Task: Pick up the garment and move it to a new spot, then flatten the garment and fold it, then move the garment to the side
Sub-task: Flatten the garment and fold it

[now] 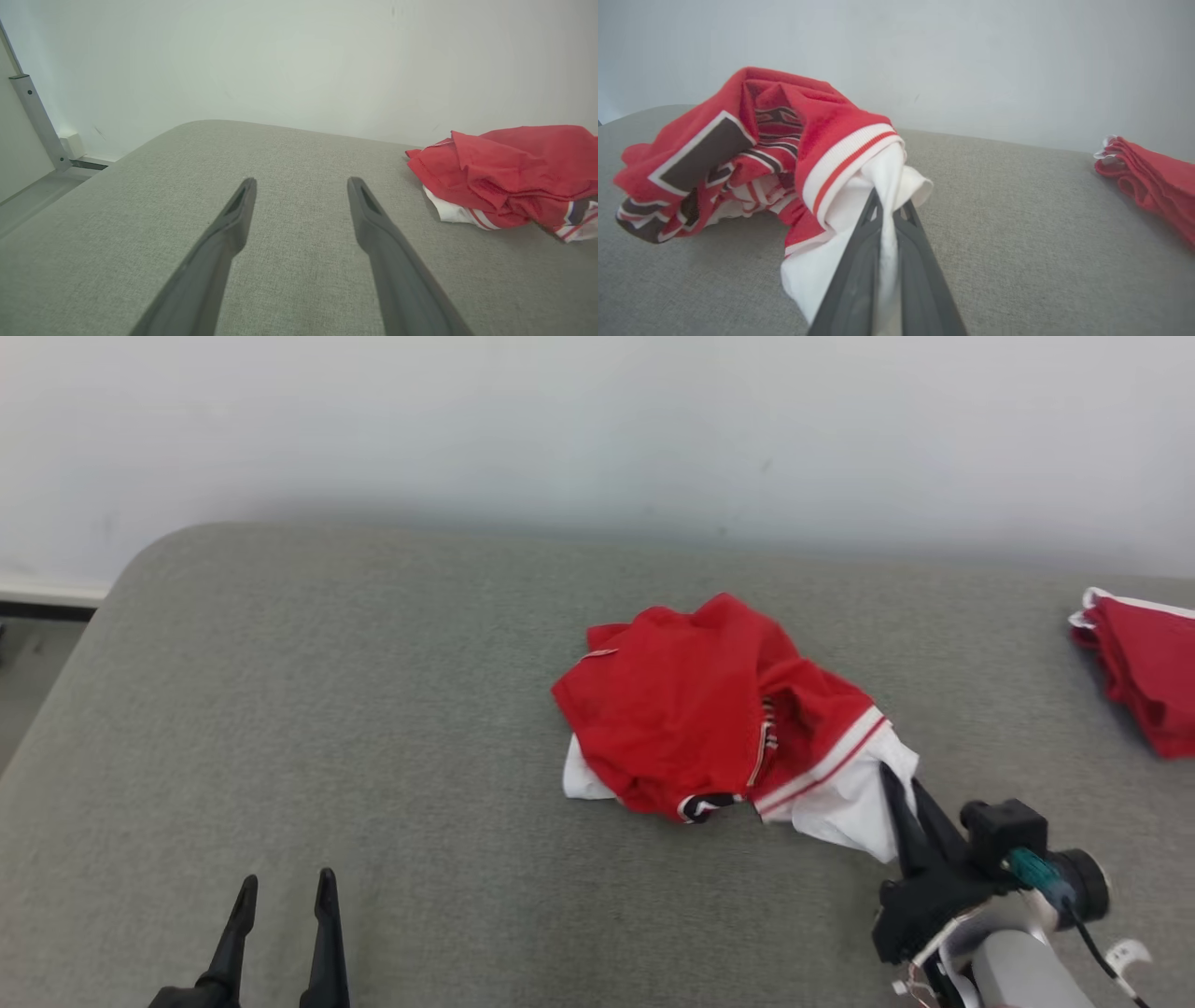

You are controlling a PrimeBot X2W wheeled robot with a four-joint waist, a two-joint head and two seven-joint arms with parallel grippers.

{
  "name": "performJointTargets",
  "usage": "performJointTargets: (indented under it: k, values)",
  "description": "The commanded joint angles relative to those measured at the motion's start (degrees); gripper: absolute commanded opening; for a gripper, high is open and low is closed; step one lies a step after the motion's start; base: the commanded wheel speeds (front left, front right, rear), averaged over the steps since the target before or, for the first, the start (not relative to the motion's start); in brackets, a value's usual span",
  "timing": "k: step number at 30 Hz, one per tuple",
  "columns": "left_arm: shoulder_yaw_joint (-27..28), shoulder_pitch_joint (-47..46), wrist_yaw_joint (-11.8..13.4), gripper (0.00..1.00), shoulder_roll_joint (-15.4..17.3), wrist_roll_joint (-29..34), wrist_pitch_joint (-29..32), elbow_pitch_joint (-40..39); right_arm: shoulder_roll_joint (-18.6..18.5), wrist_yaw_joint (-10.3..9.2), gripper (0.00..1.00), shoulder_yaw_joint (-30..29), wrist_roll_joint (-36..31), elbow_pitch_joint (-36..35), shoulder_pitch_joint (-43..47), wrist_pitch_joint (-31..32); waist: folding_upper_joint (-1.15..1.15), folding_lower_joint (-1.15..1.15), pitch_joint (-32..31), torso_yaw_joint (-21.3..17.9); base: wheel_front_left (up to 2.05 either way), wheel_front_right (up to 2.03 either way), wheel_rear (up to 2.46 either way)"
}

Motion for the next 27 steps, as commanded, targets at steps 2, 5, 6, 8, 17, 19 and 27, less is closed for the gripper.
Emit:
performJointTargets:
  k: [2, 5, 6, 8, 17, 19, 27]
  values:
    - [-0.2, 0.3, -0.1, 1.00, -0.1, -0.3, -0.2, 0.1, -0.8, -0.12, 0.00, -0.5, -0.5, -2.3, 2.7, 0.0, 0.00, 0.00, -1.4, -2.8, 0.00, 0.00, 0.00]
    - [-0.3, -0.1, -0.1, 1.00, -0.1, -0.3, -0.2, 0.4, -1.5, -0.12, 0.00, -1.6, -0.4, -6.7, 7.5, 0.0, 0.00, 0.00, -1.9, -4.4, 0.00, 0.00, 0.00]
    - [-0.5, -0.1, -0.1, 1.00, -0.1, -0.2, -0.2, 0.4, -1.7, -0.12, 0.00, -2.2, -0.6, -8.1, 9.0, 0.0, 0.00, 0.00, -1.9, -4.9, 0.00, 0.00, 0.00]
    - [-0.9, 0.0, -0.1, 1.00, -0.1, -0.1, -0.2, 0.2, -1.8, -0.12, 0.00, -3.8, -0.8, -10.8, 12.6, 0.0, 0.00, 0.00, -1.9, -5.7, 0.00, 0.00, 0.00]
    - [-1.7, 0.3, -0.1, 1.00, -0.1, 0.4, -0.2, 0.1, 1.1, -0.12, 0.00, -9.7, -0.8, -20.4, 24.3, 2.0, 0.00, 0.00, -1.2, -7.7, 0.00, 0.00, 0.00]
    - [-1.8, 0.3, -0.2, 1.00, -0.1, 0.4, -0.2, 0.2, 1.4, -0.12, 0.00, -11.5, -1.0, -21.7, 25.5, 2.7, 0.00, 0.00, -1.1, -7.8, 0.00, 0.00, 0.00]
    - [-2.3, 0.4, -0.2, 1.00, -0.1, 0.6, -0.2, 0.5, 0.9, -0.12, 0.19, -14.2, -1.5, -22.6, 25.1, 4.3, 0.00, 0.00, -1.5, -7.9, 0.00, 0.00, 0.00]
